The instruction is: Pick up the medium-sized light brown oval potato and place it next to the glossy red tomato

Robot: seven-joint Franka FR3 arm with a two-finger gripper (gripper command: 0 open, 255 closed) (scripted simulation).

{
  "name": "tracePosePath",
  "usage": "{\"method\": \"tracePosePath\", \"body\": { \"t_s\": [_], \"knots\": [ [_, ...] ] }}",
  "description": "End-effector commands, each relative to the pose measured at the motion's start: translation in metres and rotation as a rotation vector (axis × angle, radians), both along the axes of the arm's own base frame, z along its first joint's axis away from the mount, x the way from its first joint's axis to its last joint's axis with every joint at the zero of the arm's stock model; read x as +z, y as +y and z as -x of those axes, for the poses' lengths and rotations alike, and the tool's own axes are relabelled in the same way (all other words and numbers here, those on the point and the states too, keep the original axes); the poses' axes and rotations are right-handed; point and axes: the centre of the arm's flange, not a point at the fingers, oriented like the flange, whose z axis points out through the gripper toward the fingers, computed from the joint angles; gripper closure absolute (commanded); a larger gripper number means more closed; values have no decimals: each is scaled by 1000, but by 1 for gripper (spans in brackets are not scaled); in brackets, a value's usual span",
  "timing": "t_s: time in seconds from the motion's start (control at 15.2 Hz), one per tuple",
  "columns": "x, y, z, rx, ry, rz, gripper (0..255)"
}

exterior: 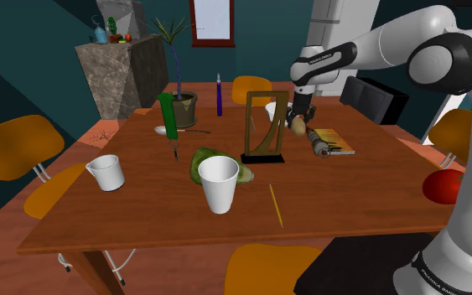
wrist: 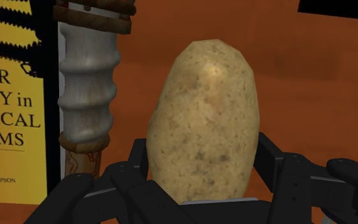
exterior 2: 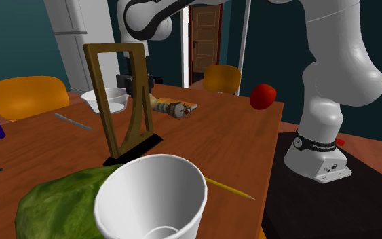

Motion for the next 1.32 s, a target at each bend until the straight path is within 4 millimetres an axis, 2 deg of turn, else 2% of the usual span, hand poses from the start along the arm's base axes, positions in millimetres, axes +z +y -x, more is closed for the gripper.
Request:
{"method": "tracePosePath", "body": {
  "t_s": [0.0, 1.25],
  "knots": [
    [10, 1, 0, 0, 0, 0, 255],
    [111, 1, 0, 0, 0, 0, 255]
  ]
}}
